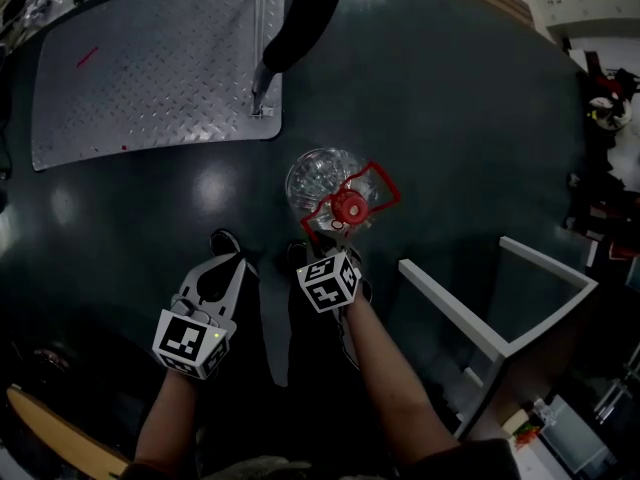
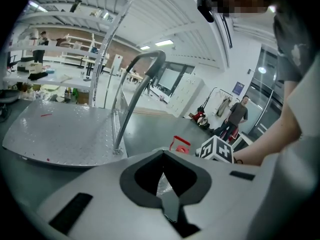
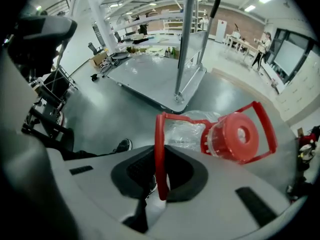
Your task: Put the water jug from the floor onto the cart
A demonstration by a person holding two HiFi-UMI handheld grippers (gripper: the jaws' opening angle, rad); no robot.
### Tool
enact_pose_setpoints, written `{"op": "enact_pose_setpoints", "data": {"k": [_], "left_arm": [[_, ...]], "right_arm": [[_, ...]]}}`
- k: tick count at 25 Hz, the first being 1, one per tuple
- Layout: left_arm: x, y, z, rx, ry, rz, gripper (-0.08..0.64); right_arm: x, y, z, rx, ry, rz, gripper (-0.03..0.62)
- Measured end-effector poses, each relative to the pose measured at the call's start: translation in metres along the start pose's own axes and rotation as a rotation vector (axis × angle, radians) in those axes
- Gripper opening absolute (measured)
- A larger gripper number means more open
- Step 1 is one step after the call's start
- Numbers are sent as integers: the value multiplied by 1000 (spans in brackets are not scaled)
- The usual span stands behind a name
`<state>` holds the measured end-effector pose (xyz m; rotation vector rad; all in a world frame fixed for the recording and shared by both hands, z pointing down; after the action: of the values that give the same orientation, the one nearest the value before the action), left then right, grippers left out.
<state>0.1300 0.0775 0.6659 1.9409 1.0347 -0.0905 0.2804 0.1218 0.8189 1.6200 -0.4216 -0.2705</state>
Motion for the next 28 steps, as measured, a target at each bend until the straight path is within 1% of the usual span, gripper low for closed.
{"op": "enact_pose_setpoints", "data": {"k": [3,7,12,14,16,19,22,25,28], "left_arm": [[-3,-6,1,6,-13,9,7],[-6,-14,-1,14,-10,16,6],[-12,-25,4,41,-15,37,8],[-16,-37,4,43,-21,46,6],[-22,-50,0,44,-30,54,7],[-29,-66,10,83,-36,69,6],[-37,-94,30,107,-48,84,8],[-46,-124,39,120,-66,105,6],[-47,-153,45,151,-46,122,6]], "right_arm": [[1,-5,4,1,11,25,25],[4,-15,6,12,28,66,25],[4,-42,10,47,108,140,26],[-7,-59,10,67,138,171,26],[-27,-76,11,84,146,216,26],[-52,-106,30,112,91,256,28],[-83,-144,62,151,31,281,28],[-117,-175,91,200,-33,304,29],[-145,-203,110,244,-76,317,31]]}}
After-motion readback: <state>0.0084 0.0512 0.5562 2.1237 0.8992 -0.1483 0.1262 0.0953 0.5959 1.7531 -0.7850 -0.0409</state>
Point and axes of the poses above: the fingertips, and each gripper's own axes: y forward along the fingers, x to its right, z out of its top, the point moved 3 cm from there along -y, backward along the fingers, and after that the axes turned 11 degrees about -x, right-handed, at the moved point
